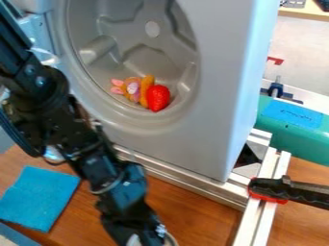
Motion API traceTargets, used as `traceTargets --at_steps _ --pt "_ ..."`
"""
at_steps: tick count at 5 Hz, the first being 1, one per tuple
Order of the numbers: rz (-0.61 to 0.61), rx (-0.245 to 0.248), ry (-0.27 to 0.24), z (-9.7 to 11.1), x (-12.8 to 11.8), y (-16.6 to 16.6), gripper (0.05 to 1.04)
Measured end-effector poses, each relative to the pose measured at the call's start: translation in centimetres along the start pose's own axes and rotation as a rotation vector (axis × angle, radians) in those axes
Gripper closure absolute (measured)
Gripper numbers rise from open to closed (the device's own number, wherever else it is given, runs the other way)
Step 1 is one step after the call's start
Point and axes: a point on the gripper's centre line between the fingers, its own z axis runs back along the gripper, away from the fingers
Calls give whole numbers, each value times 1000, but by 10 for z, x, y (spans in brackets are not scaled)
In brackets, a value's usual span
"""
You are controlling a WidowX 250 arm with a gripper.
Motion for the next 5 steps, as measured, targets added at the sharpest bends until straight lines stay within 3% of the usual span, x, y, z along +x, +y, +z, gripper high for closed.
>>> traceTargets --at_steps 1,2,3,4,5 --pt "-9 8 14 -16 -3 -32 83" --pt "41 64 -62 -2 8 -34 83" --pt "75 164 -151 35 14 -31 83" --pt "192 321 -233 81 15 -2 83" --pt "234 504 -203 105 14 23 83"
